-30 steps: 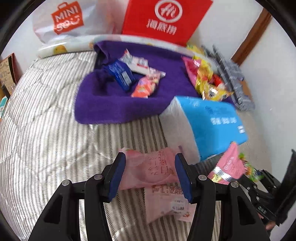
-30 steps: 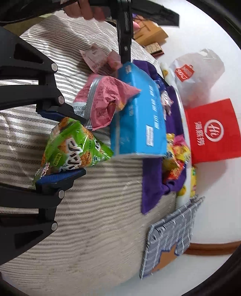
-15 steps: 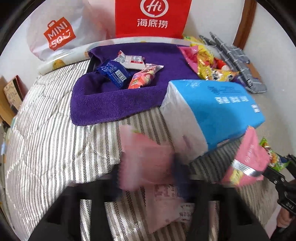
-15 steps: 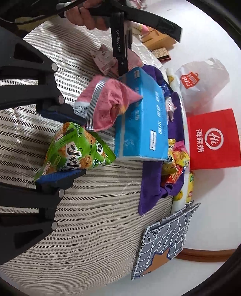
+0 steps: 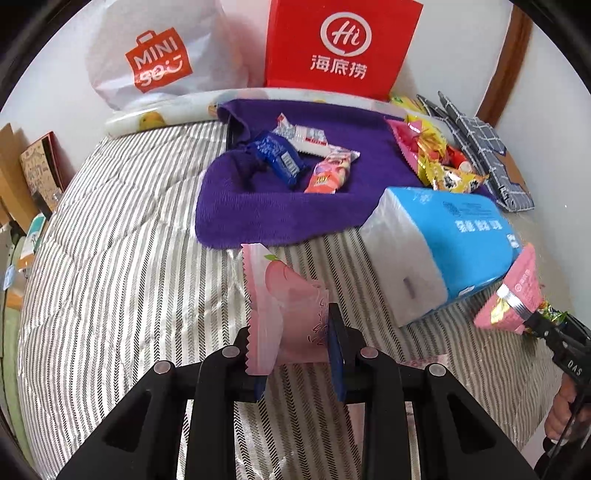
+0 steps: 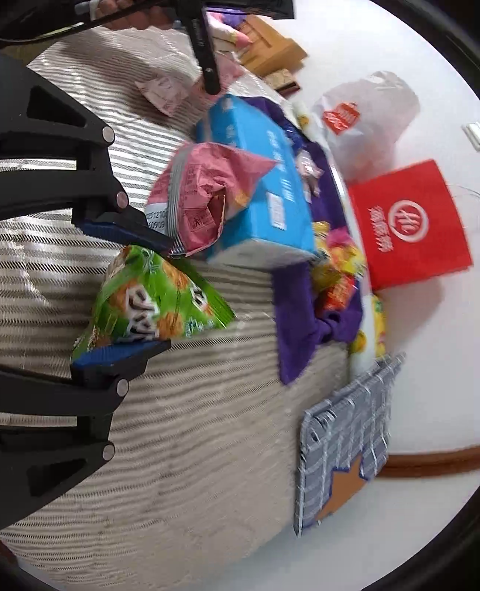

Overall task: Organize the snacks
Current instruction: 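Lift the green chip bag with the right gripper while the left lifts the pink wrapper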

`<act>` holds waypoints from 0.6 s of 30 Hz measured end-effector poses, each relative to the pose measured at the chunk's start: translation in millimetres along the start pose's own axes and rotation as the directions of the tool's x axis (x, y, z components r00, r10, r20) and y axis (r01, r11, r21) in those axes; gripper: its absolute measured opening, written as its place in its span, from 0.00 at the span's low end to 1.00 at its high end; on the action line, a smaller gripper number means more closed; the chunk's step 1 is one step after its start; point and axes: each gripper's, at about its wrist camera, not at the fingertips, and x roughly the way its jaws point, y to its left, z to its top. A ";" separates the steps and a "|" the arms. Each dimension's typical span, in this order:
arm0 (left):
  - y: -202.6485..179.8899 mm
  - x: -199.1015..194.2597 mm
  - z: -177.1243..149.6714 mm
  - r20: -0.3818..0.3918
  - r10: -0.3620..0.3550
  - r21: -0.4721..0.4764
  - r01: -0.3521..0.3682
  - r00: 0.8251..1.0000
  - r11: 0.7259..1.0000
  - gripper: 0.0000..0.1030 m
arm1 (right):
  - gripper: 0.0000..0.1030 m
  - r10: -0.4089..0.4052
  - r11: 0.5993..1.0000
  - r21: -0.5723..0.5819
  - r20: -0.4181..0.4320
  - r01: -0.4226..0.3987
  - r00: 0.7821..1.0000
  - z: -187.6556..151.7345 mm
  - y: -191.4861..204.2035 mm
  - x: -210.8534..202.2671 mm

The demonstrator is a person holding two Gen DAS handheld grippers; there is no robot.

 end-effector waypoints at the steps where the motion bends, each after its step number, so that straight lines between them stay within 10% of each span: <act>1: -0.1 1.6 -1.2 -0.006 0.002 -0.002 -0.002 1.000 1.000 0.27 | 0.48 -0.004 1.000 -0.020 -0.004 0.004 1.000 -1.8 2.7 0.7; 18: 5.6 4.5 -9.9 -0.021 -0.027 -0.022 0.027 0.999 0.999 0.28 | 0.52 0.010 1.000 -0.005 0.041 -0.010 0.999 -12.0 -16.6 -27.9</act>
